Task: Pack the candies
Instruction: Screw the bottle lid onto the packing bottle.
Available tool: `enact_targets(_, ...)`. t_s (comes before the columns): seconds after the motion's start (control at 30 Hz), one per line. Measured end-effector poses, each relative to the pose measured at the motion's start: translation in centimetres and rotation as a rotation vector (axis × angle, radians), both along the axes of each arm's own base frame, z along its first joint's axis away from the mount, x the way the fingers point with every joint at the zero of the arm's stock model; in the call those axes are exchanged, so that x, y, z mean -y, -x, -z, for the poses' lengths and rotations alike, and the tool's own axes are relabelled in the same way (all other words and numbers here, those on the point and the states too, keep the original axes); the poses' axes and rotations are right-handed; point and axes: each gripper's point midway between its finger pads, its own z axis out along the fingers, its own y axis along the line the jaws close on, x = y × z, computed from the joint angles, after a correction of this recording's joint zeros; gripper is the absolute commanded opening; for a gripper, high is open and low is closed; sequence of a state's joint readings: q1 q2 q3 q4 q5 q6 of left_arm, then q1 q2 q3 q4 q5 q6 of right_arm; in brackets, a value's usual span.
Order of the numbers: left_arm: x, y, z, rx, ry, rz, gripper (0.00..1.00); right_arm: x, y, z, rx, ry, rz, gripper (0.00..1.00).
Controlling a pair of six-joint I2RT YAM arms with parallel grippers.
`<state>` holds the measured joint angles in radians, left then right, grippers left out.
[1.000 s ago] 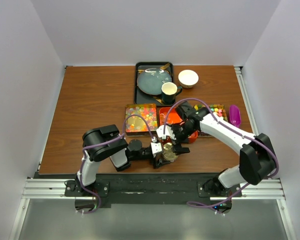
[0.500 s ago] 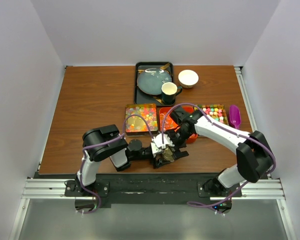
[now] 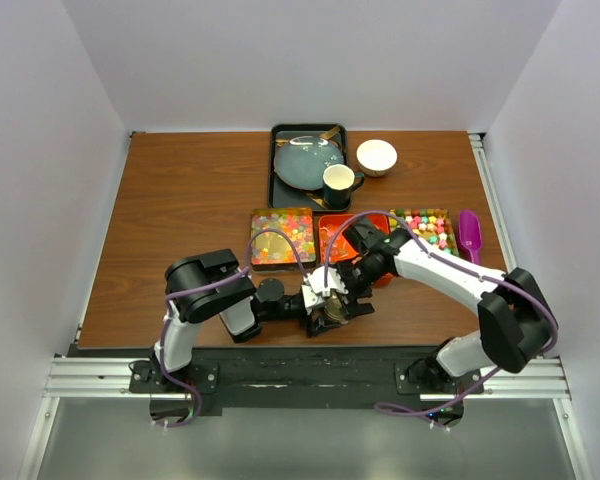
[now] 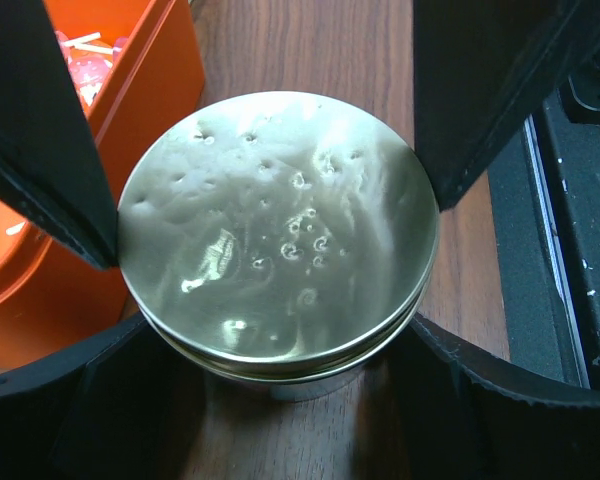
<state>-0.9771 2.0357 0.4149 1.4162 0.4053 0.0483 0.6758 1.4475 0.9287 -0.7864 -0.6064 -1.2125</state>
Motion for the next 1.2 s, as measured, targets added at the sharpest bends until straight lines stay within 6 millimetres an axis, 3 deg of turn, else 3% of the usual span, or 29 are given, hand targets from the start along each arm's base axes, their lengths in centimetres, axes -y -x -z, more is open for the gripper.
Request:
enact_targets(0.3, 0.0, 0.0, 0.0, 0.000, 0.000, 0.000, 0.00, 0.1, -0.2, -0.1, -0.030, -0.013, 0.226, 0.72)
enact_targets(0.77, 0.0, -0.3, 0.0, -0.001, -0.001, -0.008, 0.00, 0.2, -1.0, 0.0, -0.064, 0.016, 0.442, 0.69)
enact_targets(0.93, 0.0, -0.5, 0.0, -0.001, -0.001, -0.013, 0.00, 0.2, -1.1, 0.1, -0.067, 0.021, 0.464, 0.83)
enact_targets(0.97, 0.0, -0.5, 0.0, -0.001, -0.001, -0.013, 0.00, 0.2, -1.1, 0.1, -0.068, 0.021, 0.466, 0.99)
enact_targets(1.2, 0.0, -0.5, 0.0, -0.001, -0.001, -0.015, 0.00, 2.1, -0.5, 2.1, -0.101, 0.110, 0.542, 0.99)
